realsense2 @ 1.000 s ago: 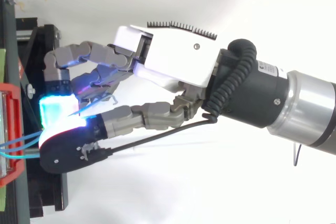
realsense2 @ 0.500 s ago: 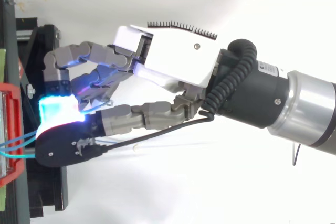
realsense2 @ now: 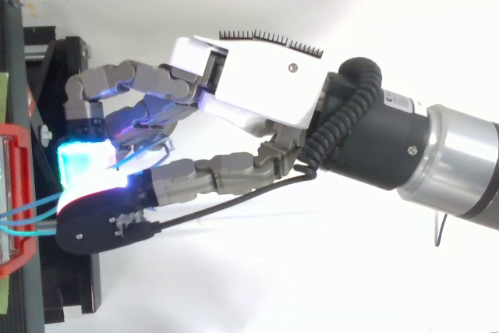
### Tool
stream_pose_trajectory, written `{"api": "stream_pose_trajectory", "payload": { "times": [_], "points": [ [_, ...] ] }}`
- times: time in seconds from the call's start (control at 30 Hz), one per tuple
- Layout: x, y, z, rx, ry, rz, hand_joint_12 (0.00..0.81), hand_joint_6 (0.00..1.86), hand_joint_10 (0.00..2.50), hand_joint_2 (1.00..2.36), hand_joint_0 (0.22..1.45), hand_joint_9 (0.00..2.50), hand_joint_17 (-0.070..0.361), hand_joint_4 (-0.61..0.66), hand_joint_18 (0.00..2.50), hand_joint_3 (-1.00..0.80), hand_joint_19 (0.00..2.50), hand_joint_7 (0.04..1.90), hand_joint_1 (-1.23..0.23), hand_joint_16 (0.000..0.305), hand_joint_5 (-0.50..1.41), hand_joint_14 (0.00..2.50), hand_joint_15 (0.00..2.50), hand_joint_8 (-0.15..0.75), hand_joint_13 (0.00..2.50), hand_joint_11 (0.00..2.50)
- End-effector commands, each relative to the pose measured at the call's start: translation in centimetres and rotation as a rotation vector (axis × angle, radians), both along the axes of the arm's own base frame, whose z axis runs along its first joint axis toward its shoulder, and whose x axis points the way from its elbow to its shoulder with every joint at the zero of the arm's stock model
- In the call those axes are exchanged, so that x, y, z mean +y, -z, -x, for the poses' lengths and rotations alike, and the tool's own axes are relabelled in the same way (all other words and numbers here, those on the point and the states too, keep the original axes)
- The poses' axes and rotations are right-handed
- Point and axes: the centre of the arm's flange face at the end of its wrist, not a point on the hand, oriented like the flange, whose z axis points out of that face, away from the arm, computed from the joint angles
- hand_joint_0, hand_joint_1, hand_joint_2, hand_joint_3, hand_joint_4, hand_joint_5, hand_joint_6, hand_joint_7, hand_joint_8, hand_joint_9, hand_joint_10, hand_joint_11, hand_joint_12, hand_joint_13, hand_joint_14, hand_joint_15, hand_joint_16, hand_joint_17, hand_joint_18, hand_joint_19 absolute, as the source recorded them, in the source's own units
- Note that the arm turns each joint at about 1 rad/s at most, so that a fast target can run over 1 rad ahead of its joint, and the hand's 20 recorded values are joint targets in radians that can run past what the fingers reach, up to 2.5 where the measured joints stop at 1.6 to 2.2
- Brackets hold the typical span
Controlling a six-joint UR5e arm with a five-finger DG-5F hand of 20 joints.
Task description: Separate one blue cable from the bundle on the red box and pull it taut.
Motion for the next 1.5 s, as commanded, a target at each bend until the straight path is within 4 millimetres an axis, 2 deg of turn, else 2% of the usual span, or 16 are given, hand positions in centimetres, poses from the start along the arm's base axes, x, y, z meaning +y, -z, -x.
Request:
{"api": "stream_pose_trajectory", "payload": {
  "times": [0.0, 0.57, 0.77, 0.97, 1.23, 1.47],
  "points": [
    [-0.01, 0.03, -0.04, 0.000, 0.000, 0.000, 0.417, 0.50, 0.01, 1.02, 0.66, 0.81, 0.132, 0.23, 0.74, -0.07, 0.61, 1.36, -0.83, 0.059, -0.11, 0.01, 0.35, 0.331, 0.73, 0.45],
    [-0.01, -0.08, -0.02, -0.002, 0.000, 0.000, 0.403, 0.52, 0.01, 1.02, 0.69, 0.71, 0.126, 0.18, 0.68, -0.09, 0.61, 1.34, -0.89, 0.056, -0.13, 0.01, 0.35, 0.307, 0.67, 0.45],
    [-0.01, -0.08, -0.02, -0.002, 0.000, -0.002, 0.401, 0.52, 0.01, 1.02, 0.70, 0.71, 0.125, 0.20, 0.68, -0.12, 0.62, 1.33, -0.89, 0.056, -0.13, 0.01, 0.34, 0.306, 0.67, 0.44],
    [-0.03, -0.05, 0.03, -0.003, 0.002, -0.017, 0.403, 0.52, 0.01, 1.02, 0.66, 0.75, 0.124, 0.21, 0.70, -0.25, 0.62, 1.34, -0.82, 0.055, -0.12, 0.01, 0.35, 0.317, 0.69, 0.46],
    [-0.04, -0.09, 0.03, -0.003, 0.003, -0.021, 0.415, 0.51, 0.01, 1.00, 0.58, 0.77, 0.126, 0.24, 0.71, -0.47, 0.64, 1.36, -0.81, 0.056, -0.11, 0.01, 0.36, 0.330, 0.71, 0.45],
    [-0.02, -0.16, 0.00, -0.005, 0.001, -0.021, 0.420, 0.51, 0.01, 1.00, 0.55, 0.78, 0.129, 0.24, 0.71, -0.50, 0.63, 1.36, -0.80, 0.057, -0.11, 0.01, 0.36, 0.340, 0.72, 0.45]
  ]
}}
